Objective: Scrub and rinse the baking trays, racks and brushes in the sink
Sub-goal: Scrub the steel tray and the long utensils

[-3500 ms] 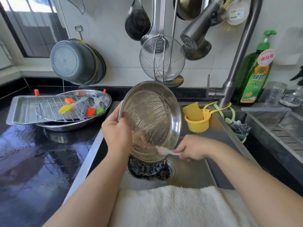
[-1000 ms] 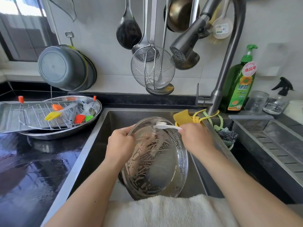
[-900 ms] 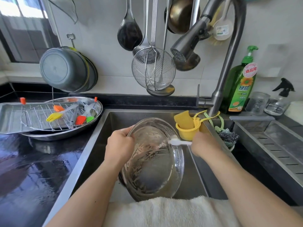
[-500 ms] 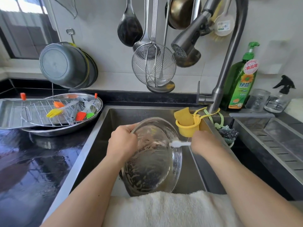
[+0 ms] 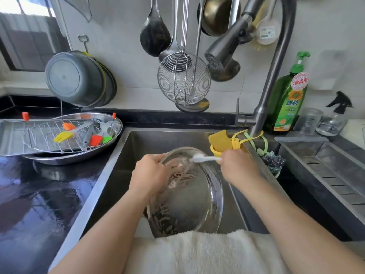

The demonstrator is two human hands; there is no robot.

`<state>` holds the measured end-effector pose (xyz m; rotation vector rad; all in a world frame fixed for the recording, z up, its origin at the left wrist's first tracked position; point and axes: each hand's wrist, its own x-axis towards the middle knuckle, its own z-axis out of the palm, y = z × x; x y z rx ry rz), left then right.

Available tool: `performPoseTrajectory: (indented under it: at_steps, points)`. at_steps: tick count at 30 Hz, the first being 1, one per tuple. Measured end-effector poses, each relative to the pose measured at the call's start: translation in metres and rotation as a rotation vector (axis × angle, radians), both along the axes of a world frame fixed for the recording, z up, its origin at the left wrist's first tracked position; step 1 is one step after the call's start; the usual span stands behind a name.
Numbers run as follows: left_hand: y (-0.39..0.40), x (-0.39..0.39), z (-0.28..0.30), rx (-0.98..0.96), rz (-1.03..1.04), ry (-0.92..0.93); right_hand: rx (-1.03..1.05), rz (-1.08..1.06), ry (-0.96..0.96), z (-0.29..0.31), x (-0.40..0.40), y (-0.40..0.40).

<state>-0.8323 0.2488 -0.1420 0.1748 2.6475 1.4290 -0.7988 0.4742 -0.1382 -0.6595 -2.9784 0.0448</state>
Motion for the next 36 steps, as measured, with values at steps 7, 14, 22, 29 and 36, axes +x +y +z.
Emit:
performPoseTrajectory:
  at_steps: [7,14,22,29,36]
  points:
    - [-0.002,0.001,0.007,-0.046,0.062,0.069,-0.043,-0.139,-0.324,-0.003,0.001,0.009]
    - [-0.004,-0.003,0.003,-0.01,0.064,0.027,-0.081,-0.1,-0.134,-0.001,-0.002,0.012]
    - [-0.004,-0.003,0.002,-0.013,0.052,0.026,-0.039,0.007,0.029,-0.002,-0.006,0.006]
    - [-0.008,-0.002,0.003,-0.067,0.109,0.045,-0.328,-0.172,-0.068,-0.017,-0.021,0.026]
    - [-0.01,-0.008,0.0,0.101,0.17,-0.063,-0.857,-0.184,-0.033,-0.017,-0.006,-0.003]
